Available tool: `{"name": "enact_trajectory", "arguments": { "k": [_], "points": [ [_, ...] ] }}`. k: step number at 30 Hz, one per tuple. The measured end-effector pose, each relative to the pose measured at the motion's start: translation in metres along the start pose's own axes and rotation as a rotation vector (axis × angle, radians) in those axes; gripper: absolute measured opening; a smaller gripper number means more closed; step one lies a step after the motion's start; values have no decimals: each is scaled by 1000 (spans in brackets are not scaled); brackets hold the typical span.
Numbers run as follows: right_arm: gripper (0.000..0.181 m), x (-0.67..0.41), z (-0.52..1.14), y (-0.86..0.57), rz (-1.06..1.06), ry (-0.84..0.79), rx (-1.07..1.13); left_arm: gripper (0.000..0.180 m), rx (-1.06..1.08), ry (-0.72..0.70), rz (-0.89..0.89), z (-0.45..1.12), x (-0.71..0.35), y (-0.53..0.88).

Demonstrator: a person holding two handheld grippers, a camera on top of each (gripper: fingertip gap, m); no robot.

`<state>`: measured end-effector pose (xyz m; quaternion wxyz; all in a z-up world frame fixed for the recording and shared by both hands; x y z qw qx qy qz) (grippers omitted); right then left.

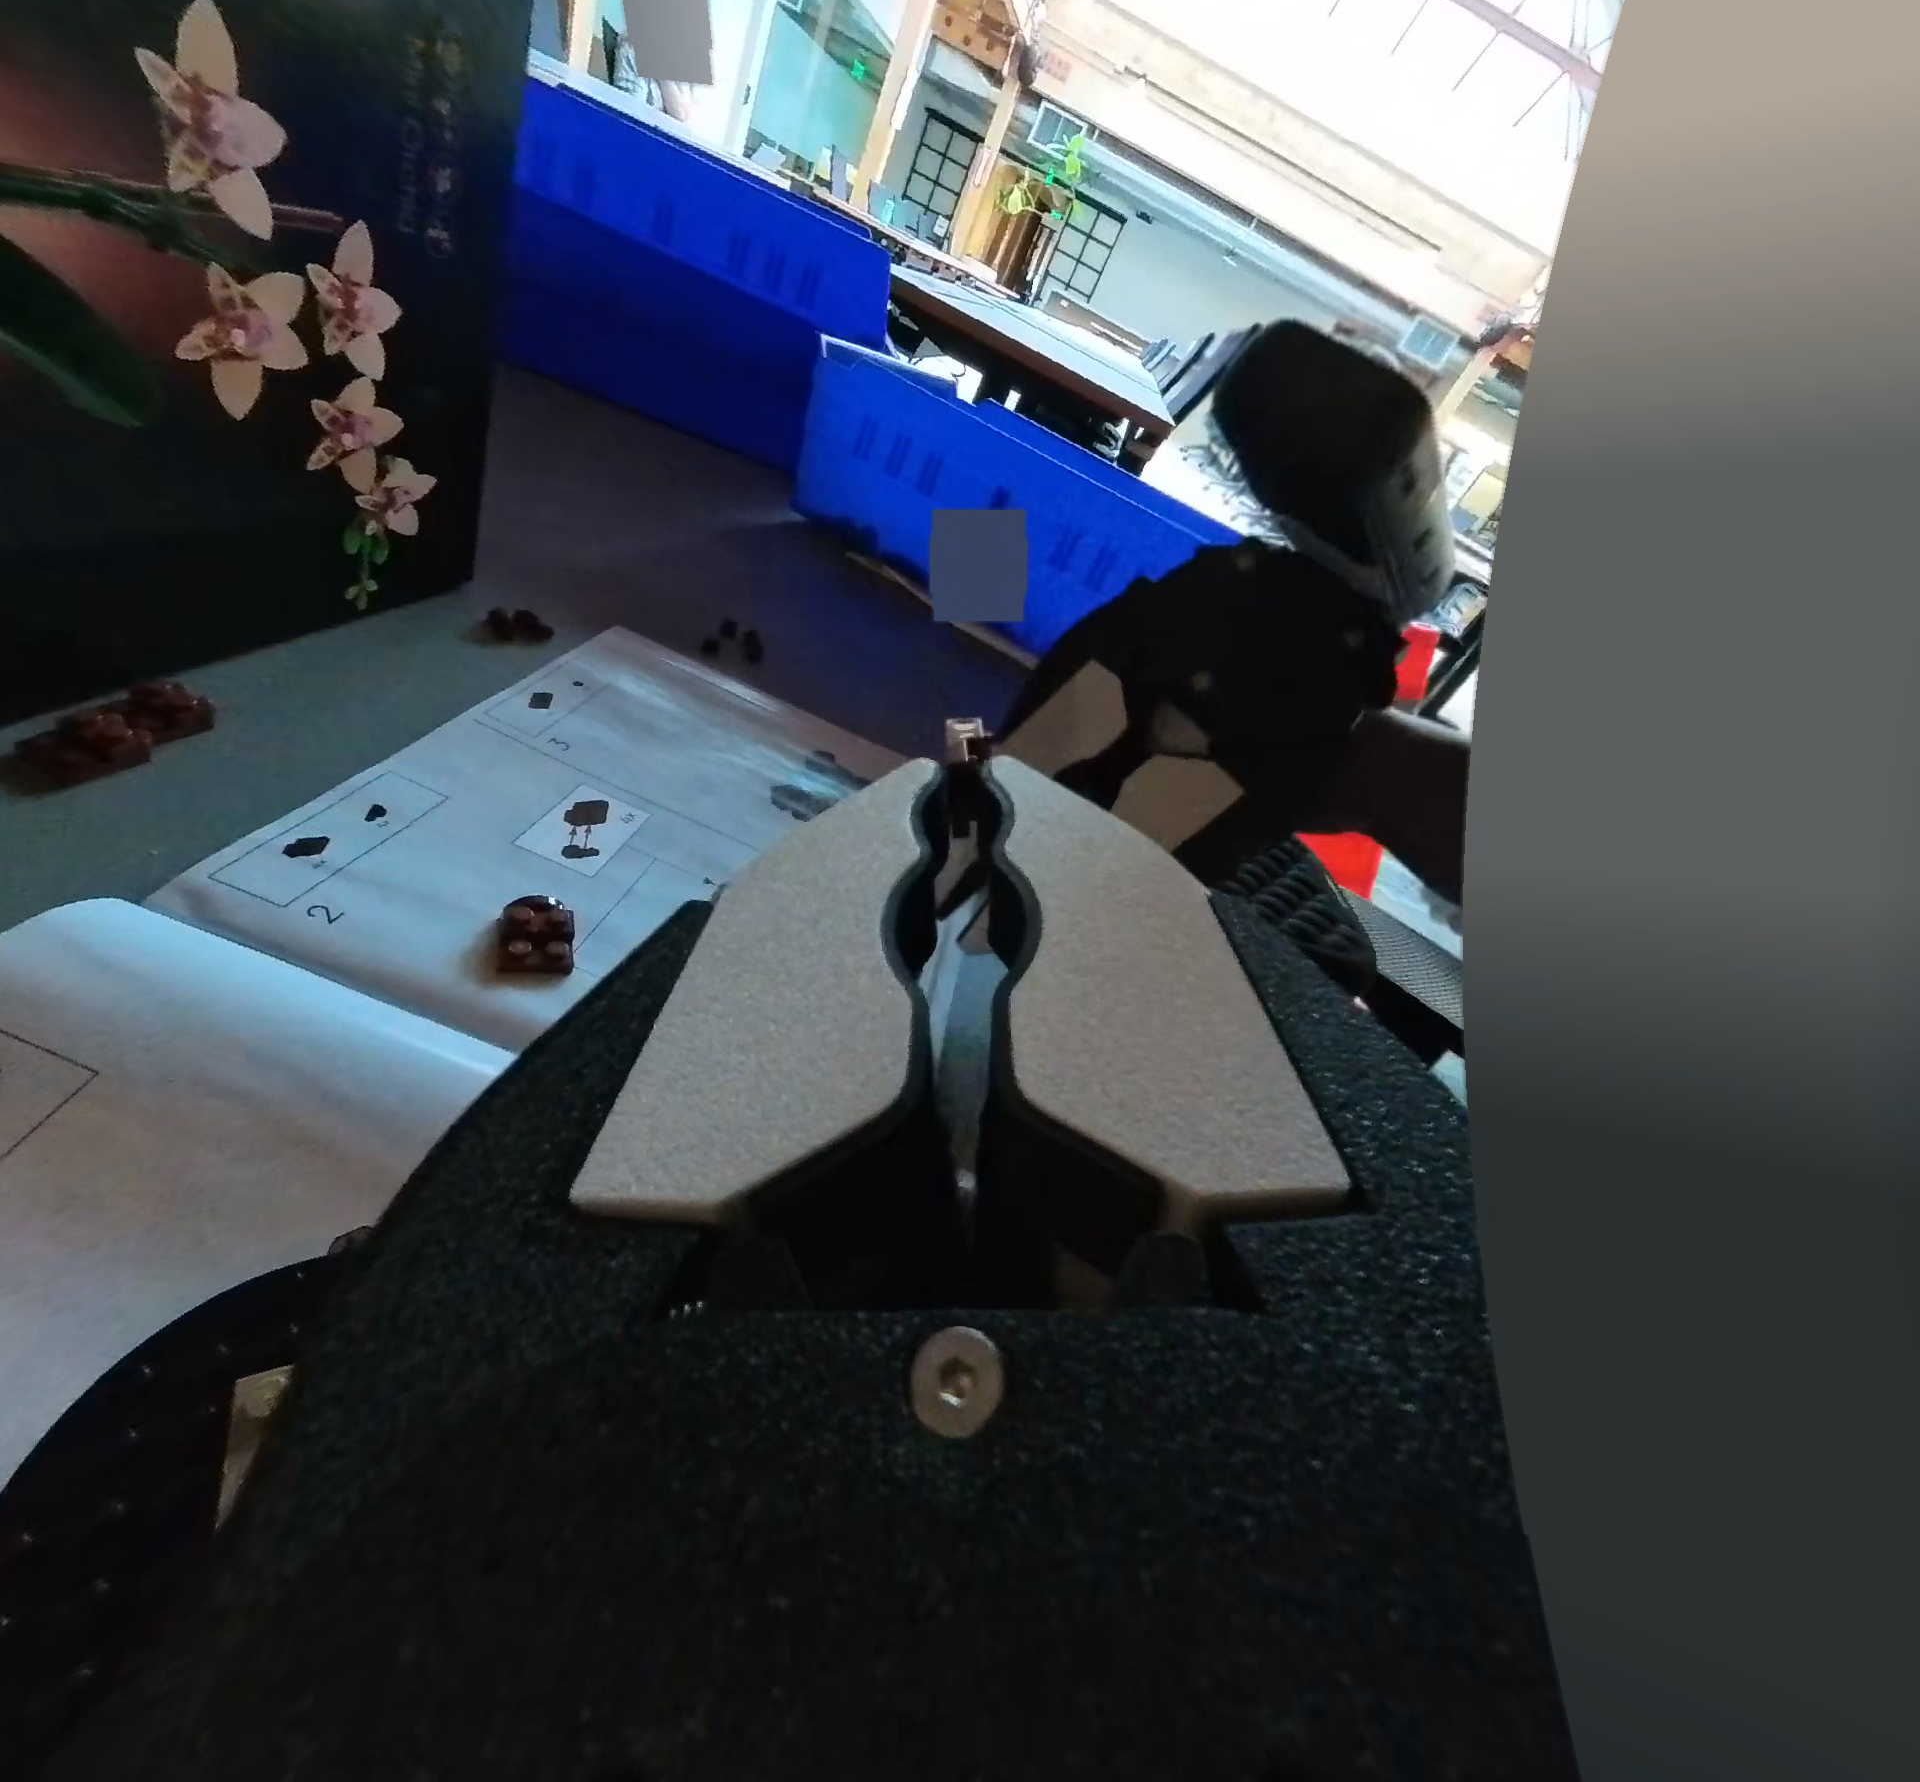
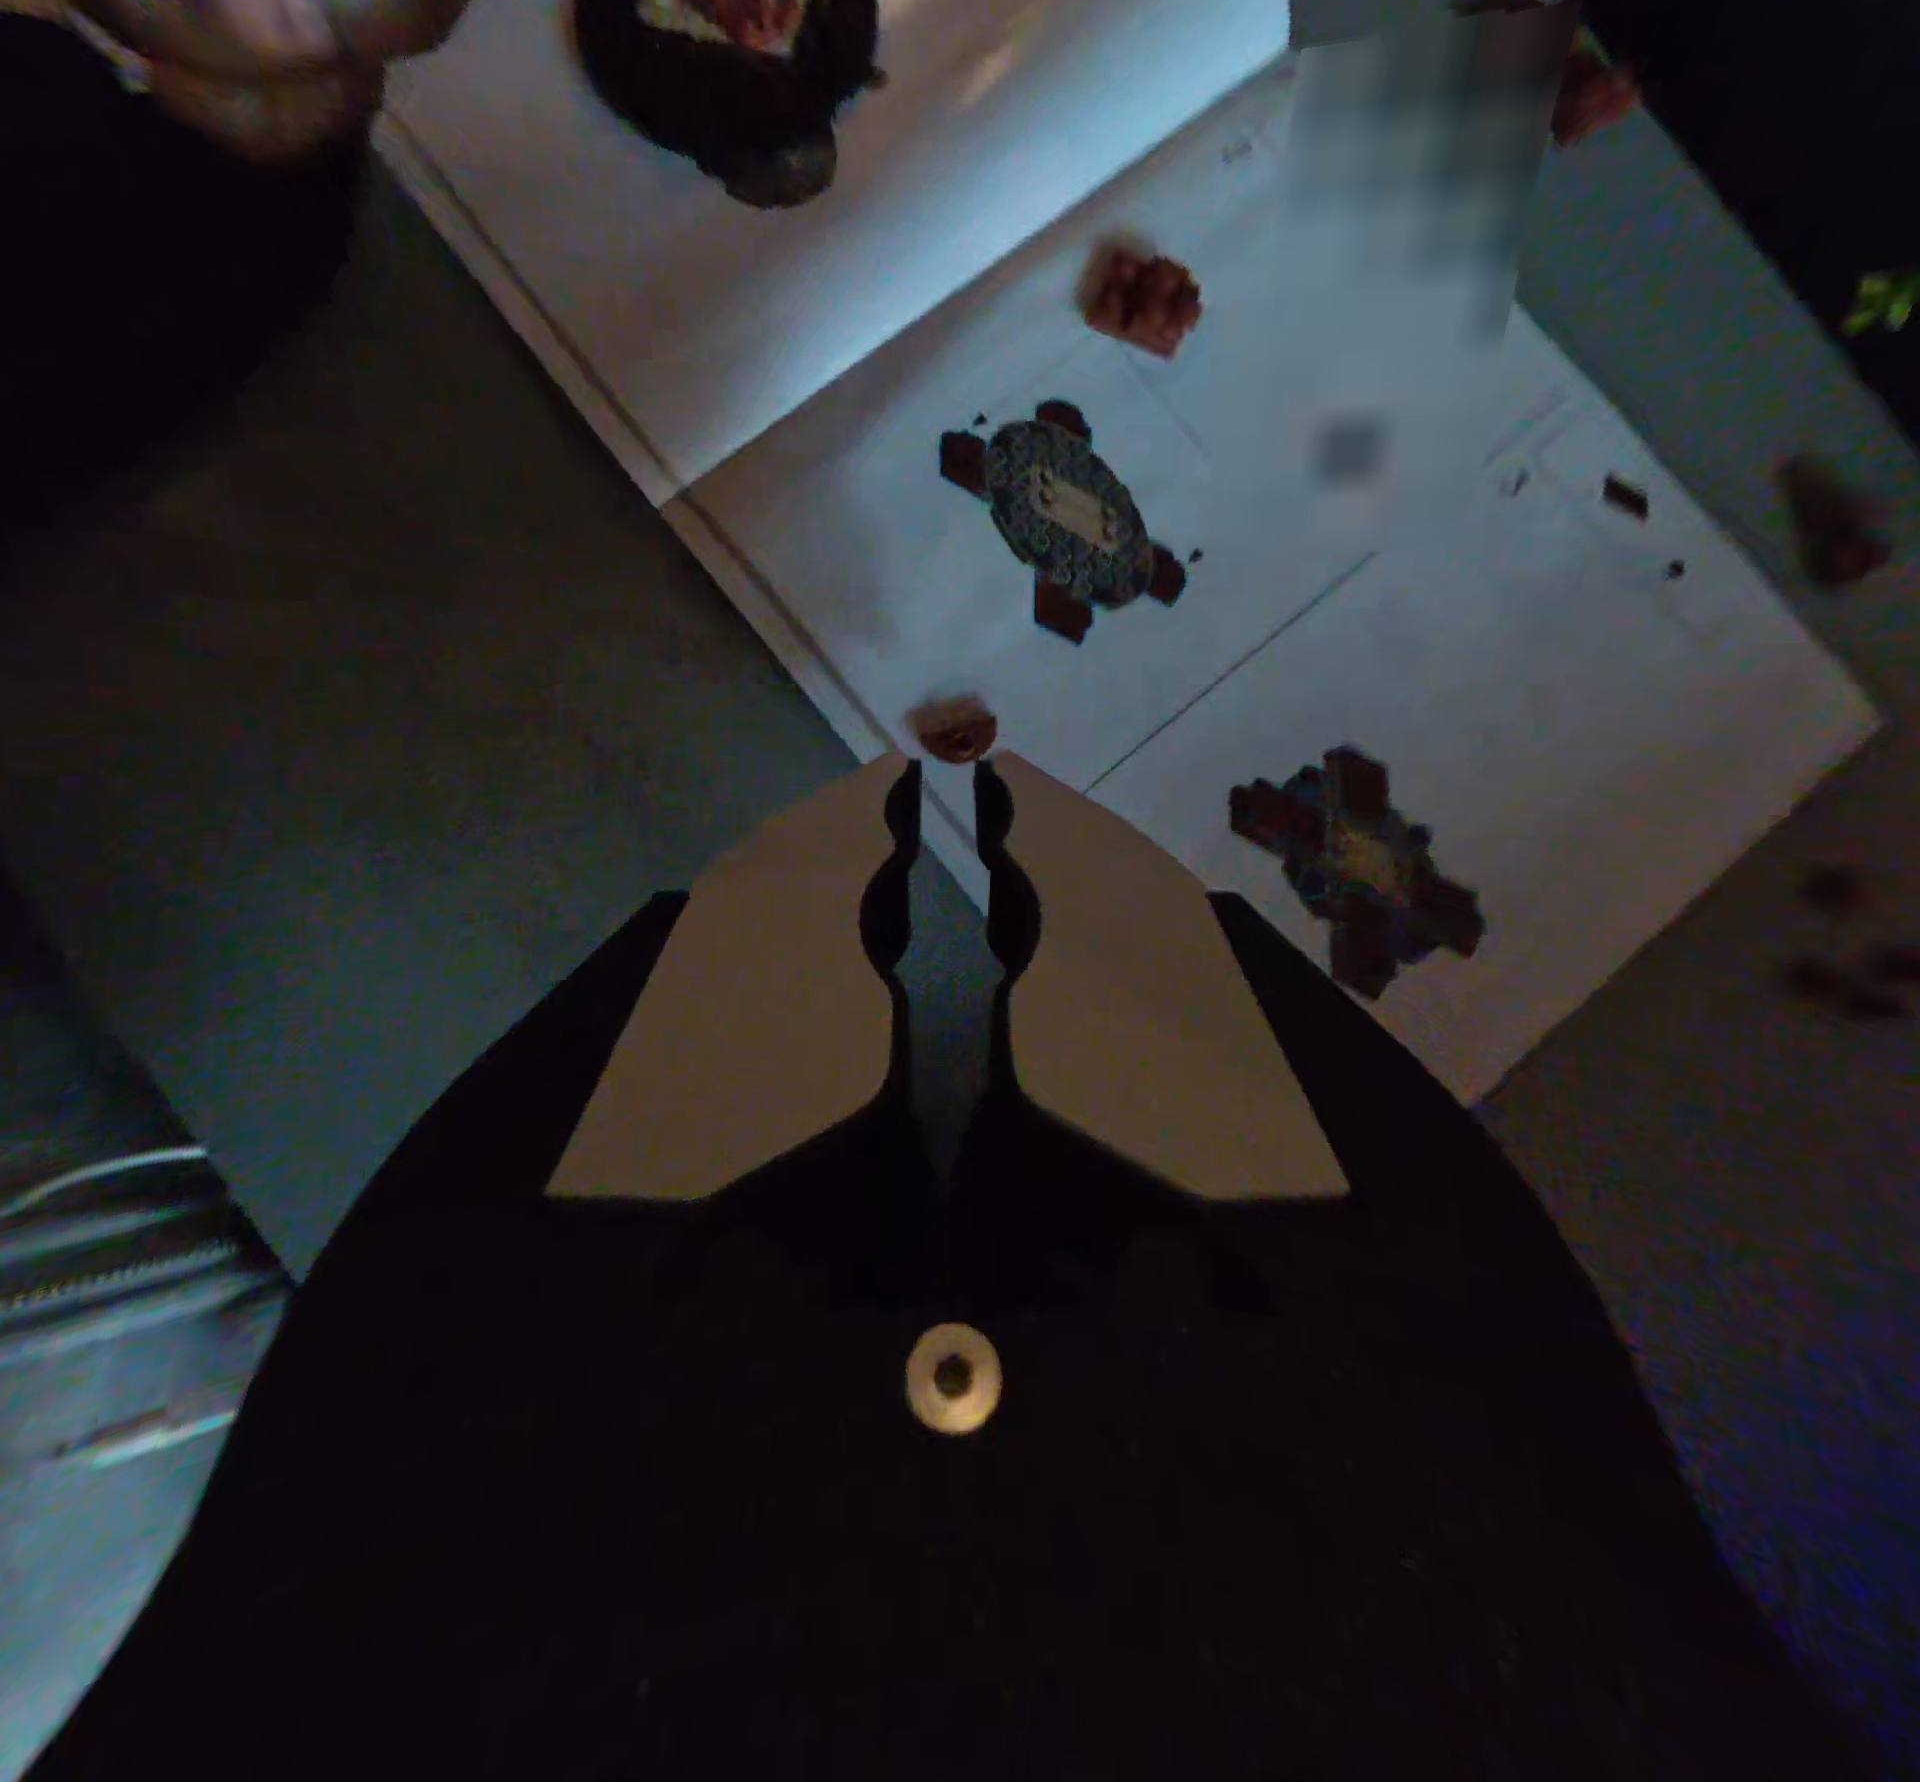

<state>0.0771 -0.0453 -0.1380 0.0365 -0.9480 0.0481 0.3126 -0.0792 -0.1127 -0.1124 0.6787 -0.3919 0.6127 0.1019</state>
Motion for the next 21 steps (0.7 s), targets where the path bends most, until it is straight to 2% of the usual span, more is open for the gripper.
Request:
{"name": "enact_trajectory", "arguments": {
  "k": [2,7,11,15,21],
  "points": [
    [8,4,7,5,36,25,-8,3,2,4,3,1,0,0],
    [22,3,7,-5,-24,16,-33,3,2,6,9,0,1,-1],
    [20,2,11,-10,-52,54,-83,3,5,7,-3,0,1,0],
    [16,-3,16,-10,59,91,-79,2,0,6,-9,0,1,1],
    [21,-8,17,-4,105,130,-50,3,0,3,-20,0,1,3]
  ]
}}
Point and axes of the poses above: each gripper's, where its closed fingertips meet, z out along the fingers, x out of its underside, y = z × x across the jaws, the point moved 8 cm from there along -z, back along the fingers, and after that the axes turned 2 degrees about y, right-handed, at the moved point
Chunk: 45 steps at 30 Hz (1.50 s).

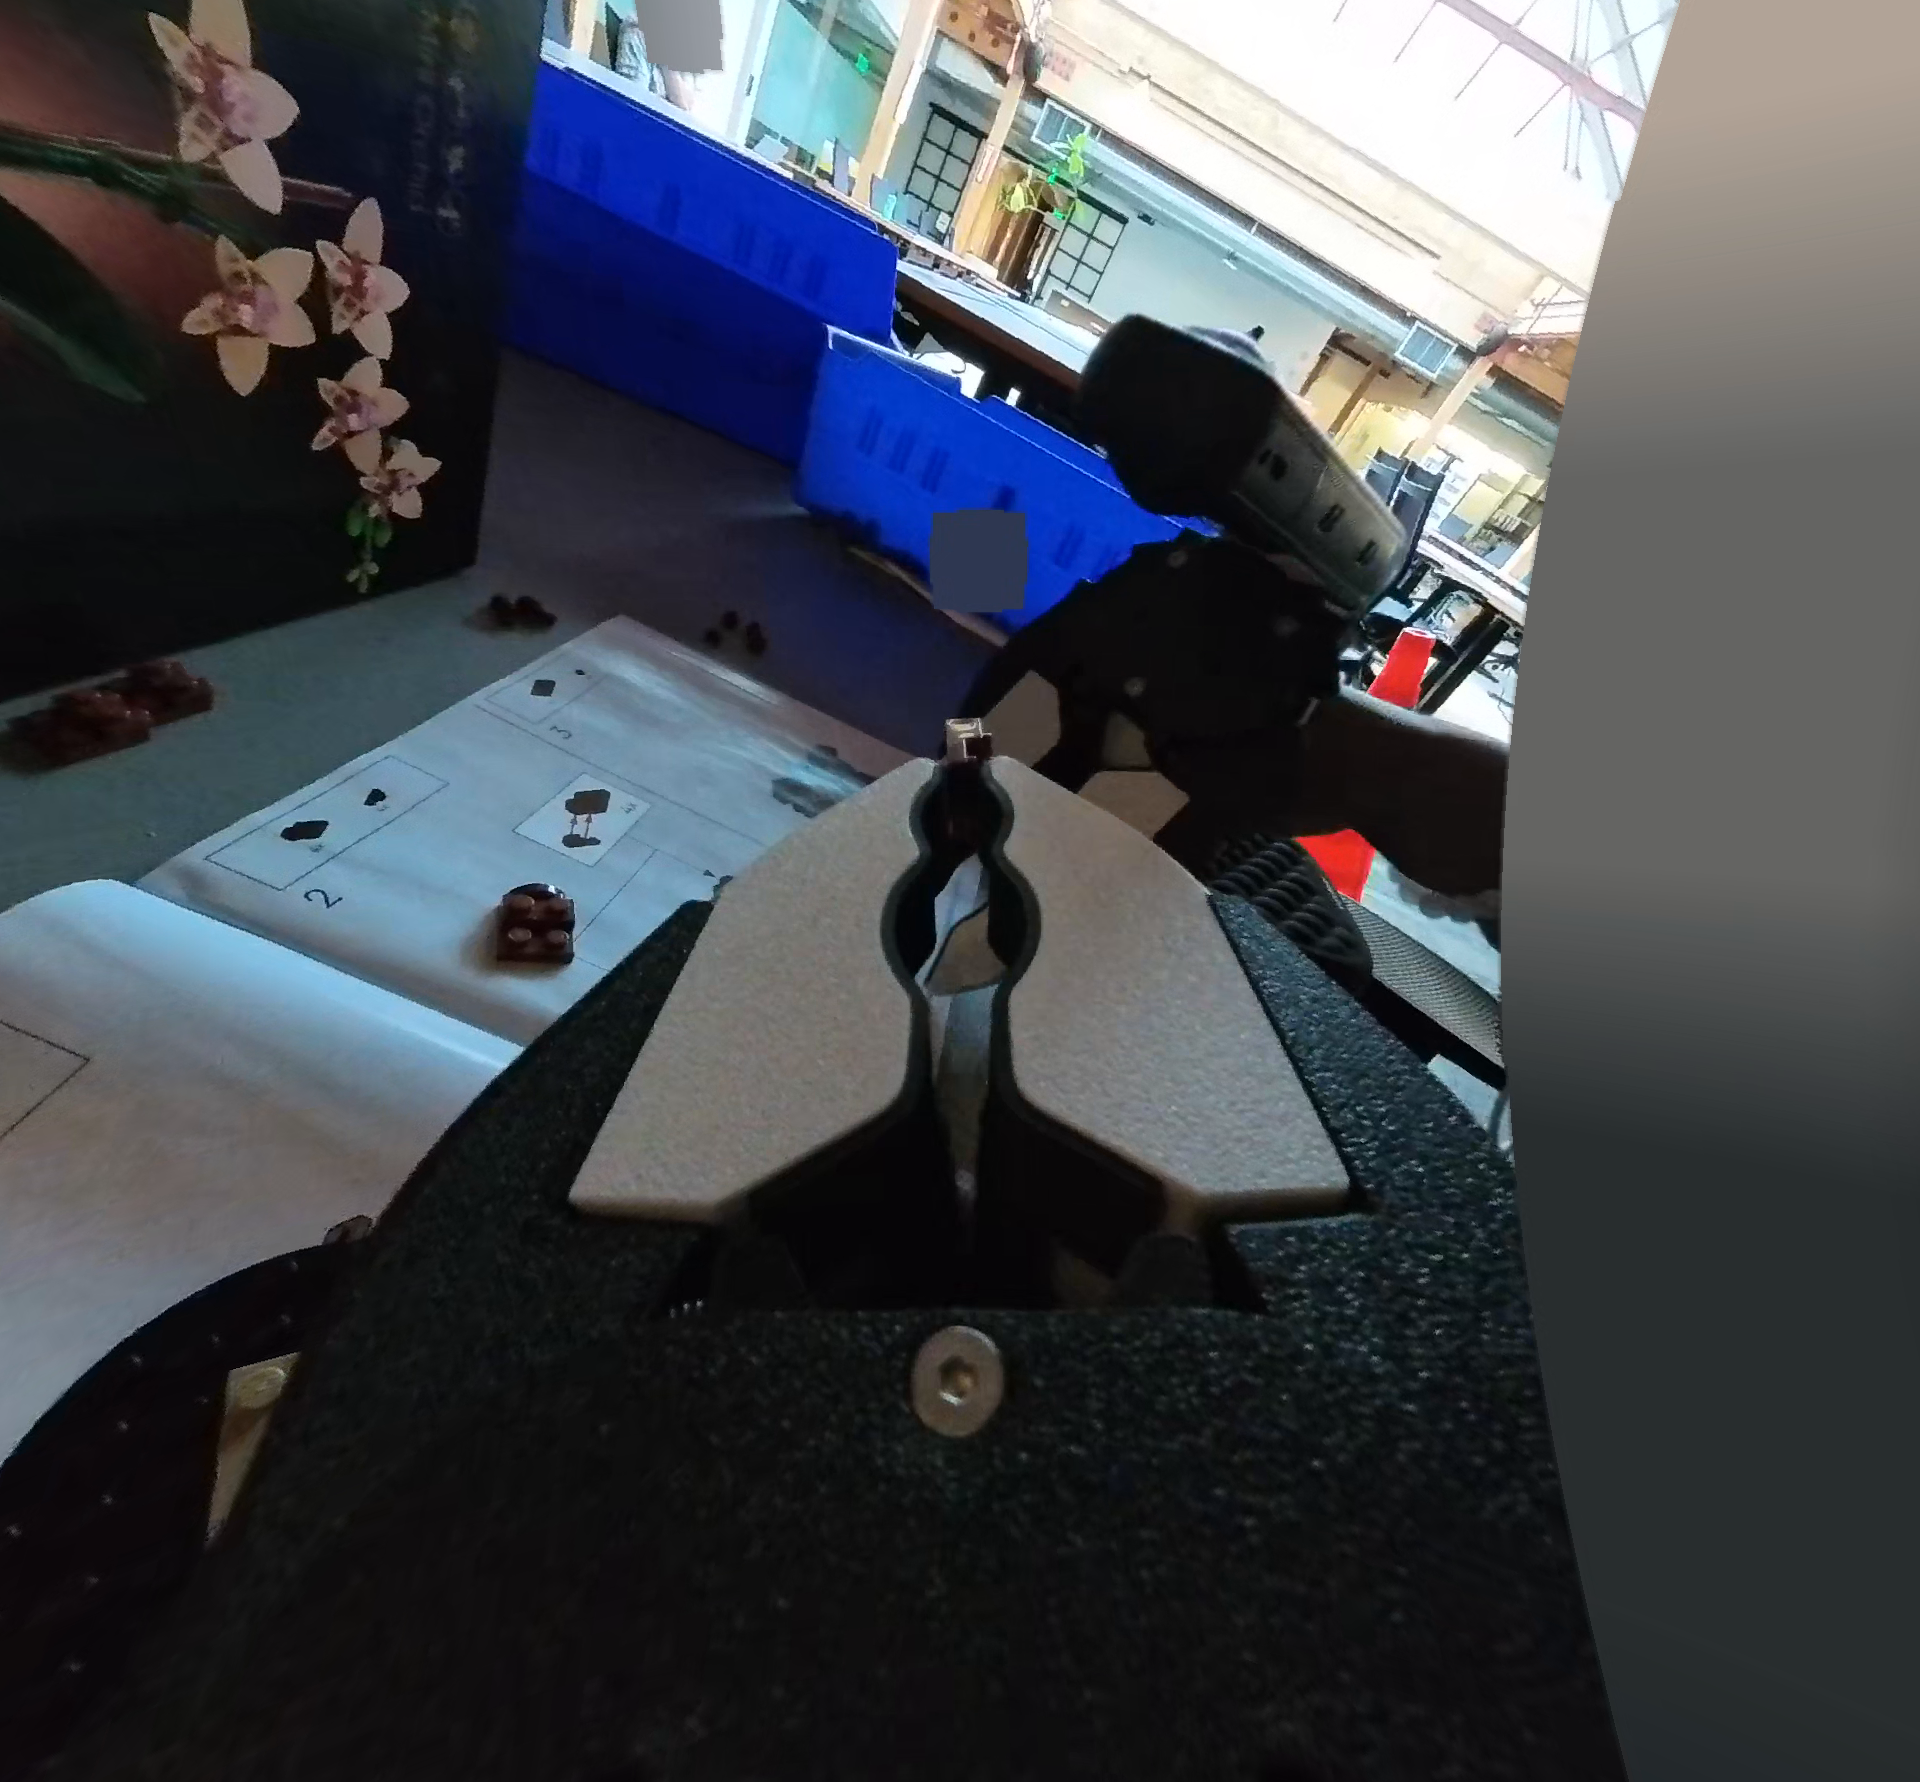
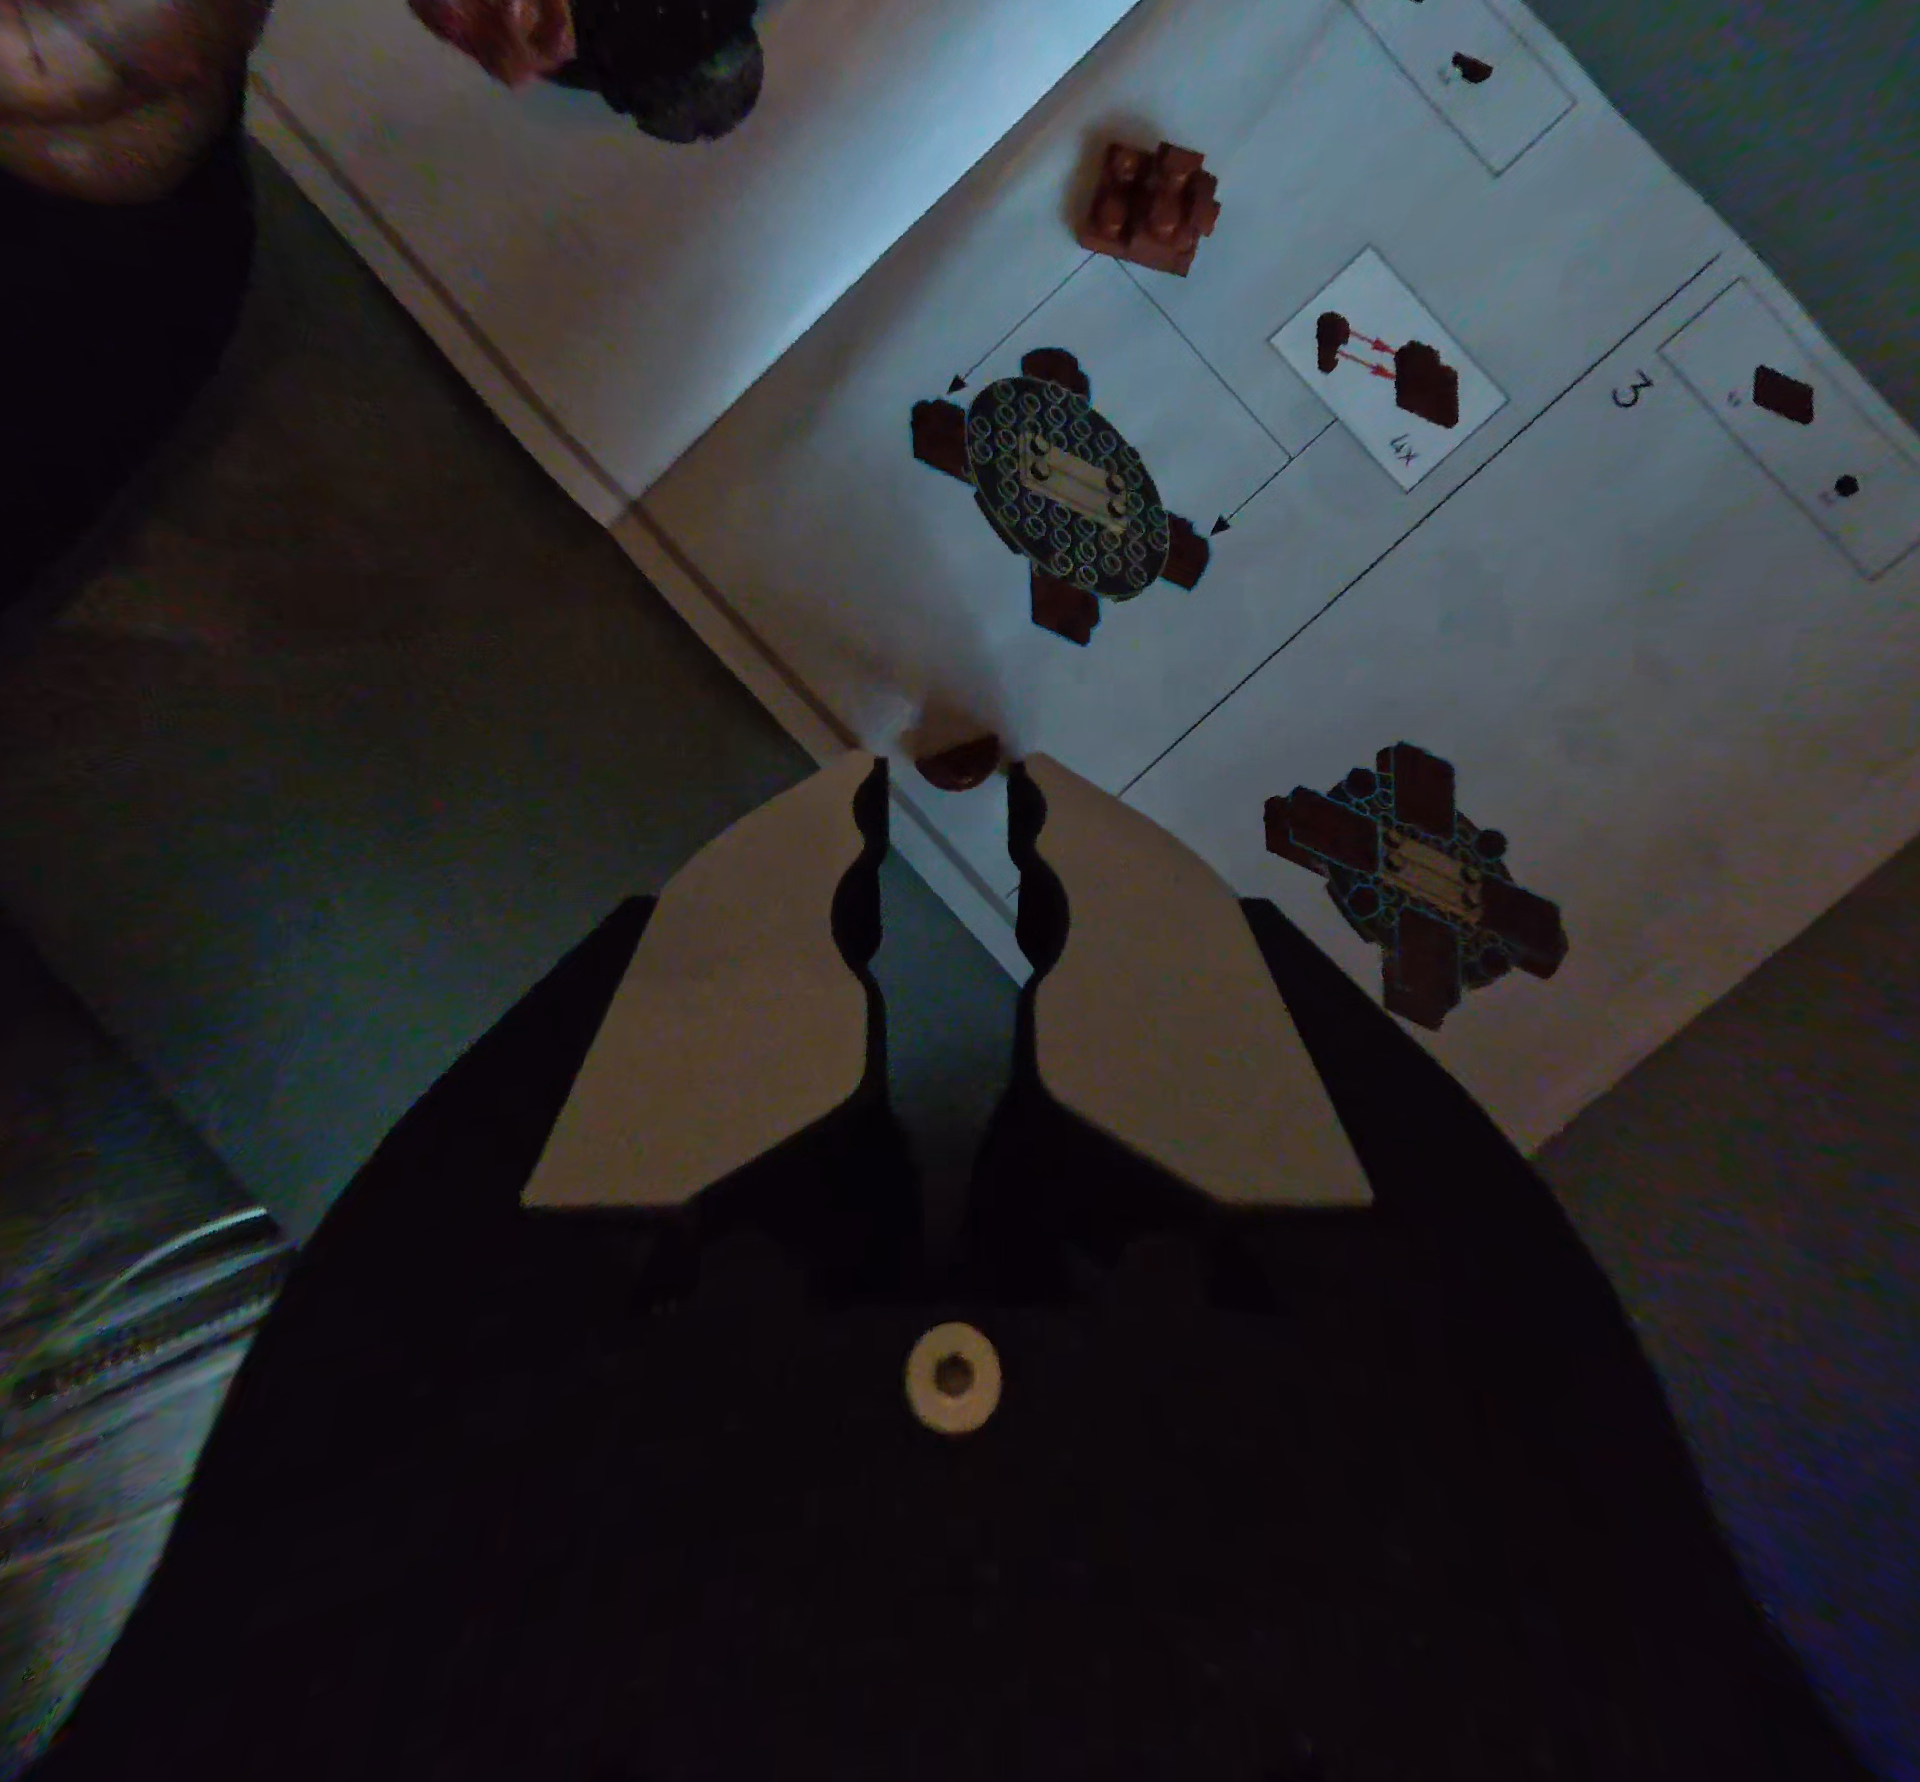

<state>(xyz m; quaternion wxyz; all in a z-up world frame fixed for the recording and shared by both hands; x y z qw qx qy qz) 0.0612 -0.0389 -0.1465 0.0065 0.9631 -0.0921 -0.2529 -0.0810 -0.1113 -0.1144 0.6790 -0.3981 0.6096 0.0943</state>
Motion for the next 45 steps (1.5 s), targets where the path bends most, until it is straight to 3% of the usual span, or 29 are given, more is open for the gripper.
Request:
{"name": "enact_trajectory", "arguments": {
  "k": [4,7,9,14,17,21,27,31,35,39,45],
  "points": [
    [14,-3,2,1,-4,29,79,3,1,-5,-6,-1,0,1],
    [14,-5,2,1,-151,57,14,3,7,-9,-11,-1,0,1],
    [13,-7,2,-4,-376,77,-87,3,9,-9,-8,-1,0,1],
    [14,-22,3,-17,-1175,133,-251,3,14,-6,-3,-1,0,0],
    [14,-41,9,-19,-1330,137,-373,3,17,-2,-4,0,0,0],
    [22,-55,3,-23,-1192,52,-433,3,18,-12,-2,-1,0,0],
    [24,-39,-13,-23,-603,-90,-242,3,45,-8,1,-1,0,-2],
    [11,-25,-15,-19,-397,-108,-97,3,41,7,18,1,0,-3],
    [10,-13,-2,-4,-158,-44,-17,3,29,-21,3,-2,-2,-2],
    [12,-14,2,-1,-219,-119,32,3,29,-22,-1,-3,-1,-1],
    [10,-18,10,-12,-434,-84,69,3,31,-21,8,-2,-1,-2]
  ]
}}
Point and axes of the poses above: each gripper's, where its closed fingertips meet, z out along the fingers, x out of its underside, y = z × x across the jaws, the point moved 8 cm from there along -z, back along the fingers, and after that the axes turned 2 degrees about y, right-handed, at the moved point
